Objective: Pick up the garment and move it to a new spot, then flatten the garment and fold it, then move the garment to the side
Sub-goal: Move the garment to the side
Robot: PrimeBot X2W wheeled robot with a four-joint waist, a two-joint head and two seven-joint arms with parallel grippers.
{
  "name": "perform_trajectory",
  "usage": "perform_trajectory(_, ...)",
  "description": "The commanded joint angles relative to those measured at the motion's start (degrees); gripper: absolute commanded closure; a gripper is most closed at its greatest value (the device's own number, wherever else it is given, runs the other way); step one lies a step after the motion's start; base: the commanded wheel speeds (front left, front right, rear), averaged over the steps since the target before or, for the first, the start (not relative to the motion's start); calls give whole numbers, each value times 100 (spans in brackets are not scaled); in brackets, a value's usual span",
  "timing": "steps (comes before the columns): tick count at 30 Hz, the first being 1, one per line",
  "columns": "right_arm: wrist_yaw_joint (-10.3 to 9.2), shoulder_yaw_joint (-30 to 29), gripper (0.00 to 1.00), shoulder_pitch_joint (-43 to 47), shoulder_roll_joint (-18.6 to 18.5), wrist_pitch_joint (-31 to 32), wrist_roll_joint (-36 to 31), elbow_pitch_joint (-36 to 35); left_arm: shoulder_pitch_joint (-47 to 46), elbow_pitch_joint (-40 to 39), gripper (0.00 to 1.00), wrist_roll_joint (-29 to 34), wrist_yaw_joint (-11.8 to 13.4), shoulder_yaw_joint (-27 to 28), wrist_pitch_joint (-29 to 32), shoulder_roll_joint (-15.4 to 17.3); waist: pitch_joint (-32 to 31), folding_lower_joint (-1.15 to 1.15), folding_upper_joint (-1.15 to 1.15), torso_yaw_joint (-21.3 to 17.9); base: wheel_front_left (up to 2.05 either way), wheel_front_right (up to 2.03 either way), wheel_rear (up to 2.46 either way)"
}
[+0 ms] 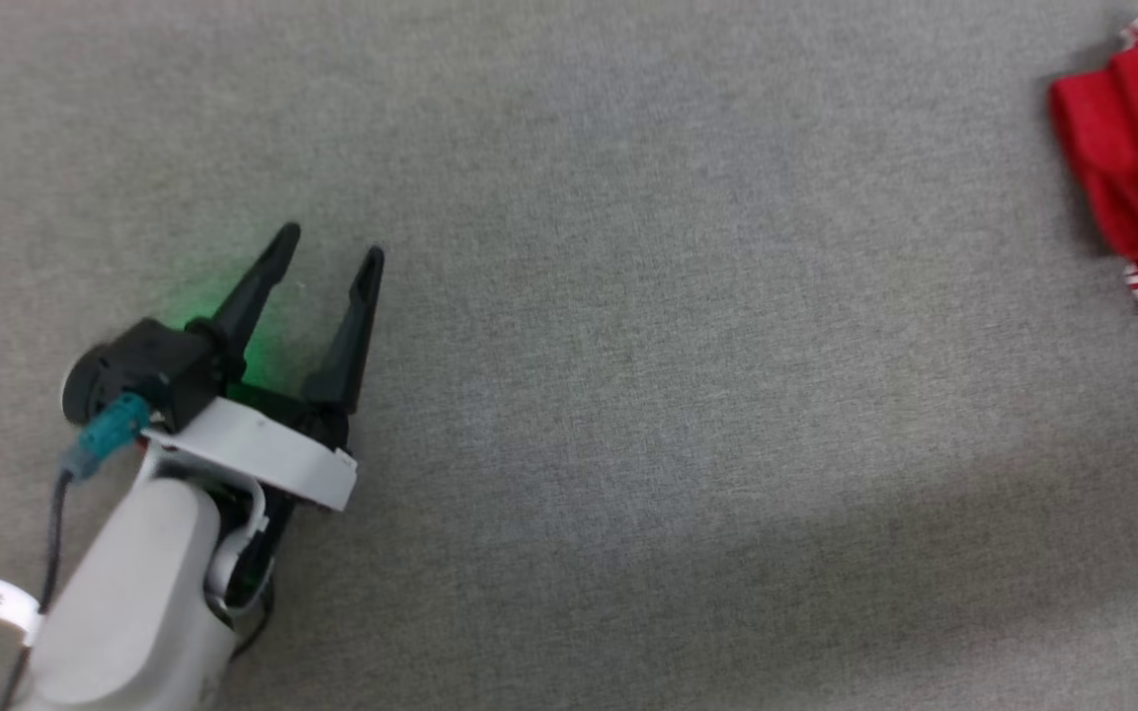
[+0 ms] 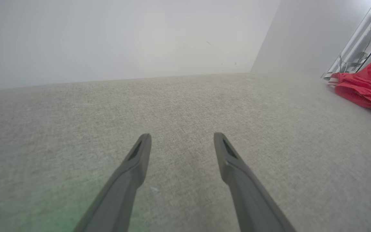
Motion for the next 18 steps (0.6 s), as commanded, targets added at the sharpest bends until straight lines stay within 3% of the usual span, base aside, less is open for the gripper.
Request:
perform_trajectory(1,-9,-73,100,-131,7,-89,-210,164,-111,40,0,-23,-17,-44,8,23,218,0,0,-86,0,0,0)
perform_trajectory(8,-9,-248,100,-311,99,-285,-1049,841,-219,88,0,-98,-14,-205,15,88,410,0,0,-12,0,0,0)
perform_trajectory(18,-9,-788,100,-171,810,-293,-1449,1829,-301,172,0,-211,-1,-327,35,152,578,0,0,250,0,0,0)
